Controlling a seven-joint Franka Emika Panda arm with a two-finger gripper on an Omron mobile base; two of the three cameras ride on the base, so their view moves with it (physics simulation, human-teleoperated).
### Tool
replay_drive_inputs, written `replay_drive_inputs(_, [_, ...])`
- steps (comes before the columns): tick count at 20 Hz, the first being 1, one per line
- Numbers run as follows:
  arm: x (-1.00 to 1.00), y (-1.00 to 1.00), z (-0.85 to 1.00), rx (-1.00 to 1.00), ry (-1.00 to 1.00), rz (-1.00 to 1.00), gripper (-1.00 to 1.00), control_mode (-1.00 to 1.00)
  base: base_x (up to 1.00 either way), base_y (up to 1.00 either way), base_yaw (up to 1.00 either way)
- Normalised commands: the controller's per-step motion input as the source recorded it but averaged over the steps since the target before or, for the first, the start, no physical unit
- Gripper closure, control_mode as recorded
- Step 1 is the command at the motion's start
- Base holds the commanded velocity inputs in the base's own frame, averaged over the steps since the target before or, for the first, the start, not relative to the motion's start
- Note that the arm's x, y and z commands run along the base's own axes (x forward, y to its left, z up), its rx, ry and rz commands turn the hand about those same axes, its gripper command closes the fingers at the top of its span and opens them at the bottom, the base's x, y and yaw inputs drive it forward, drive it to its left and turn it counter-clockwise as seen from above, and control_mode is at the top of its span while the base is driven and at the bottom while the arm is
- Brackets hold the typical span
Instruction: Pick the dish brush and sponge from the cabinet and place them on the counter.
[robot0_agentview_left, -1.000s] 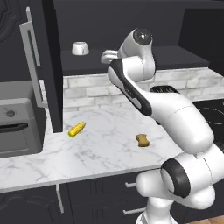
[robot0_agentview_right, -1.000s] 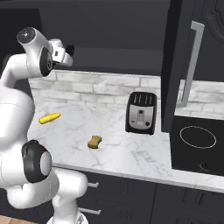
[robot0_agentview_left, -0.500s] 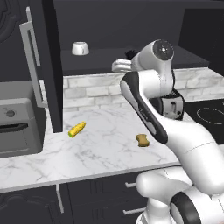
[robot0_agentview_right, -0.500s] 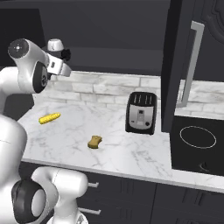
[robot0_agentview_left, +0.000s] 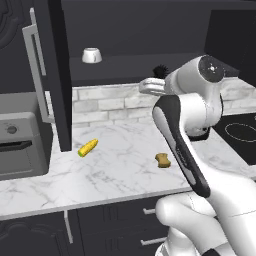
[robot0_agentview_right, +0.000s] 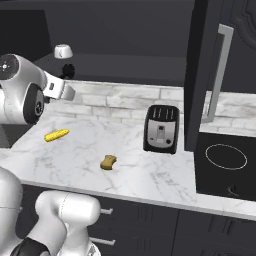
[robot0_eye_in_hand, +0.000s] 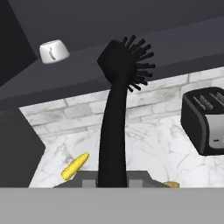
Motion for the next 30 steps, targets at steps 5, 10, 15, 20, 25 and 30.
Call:
replay_drive_inputs(5, [-0.70, -0.11, 0.14, 0.02, 0.08, 0.00, 1.00, -1.00, 0.00, 0.00, 0.00])
replay_drive_inputs(10, [-0.58, -0.10, 0.04, 0.02, 0.09, 0.00, 1.00, -1.00, 0.00, 0.00, 0.00])
replay_drive_inputs(15, [-0.29, -0.06, -0.03, 0.02, 0.10, 0.00, 1.00, -1.00, 0.00, 0.00, 0.00])
replay_drive_inputs(20, [0.00, -0.01, -0.28, 0.01, 0.14, 0.00, 1.00, -1.00, 0.00, 0.00, 0.00])
replay_drive_inputs(25, [0.01, 0.00, -0.49, 0.00, 0.06, 0.01, 1.00, -1.00, 0.00, 0.00, 0.00])
replay_drive_inputs(30, [0.01, 0.00, -0.42, 0.00, 0.00, 0.03, 1.00, -1.00, 0.00, 0.00, 0.00])
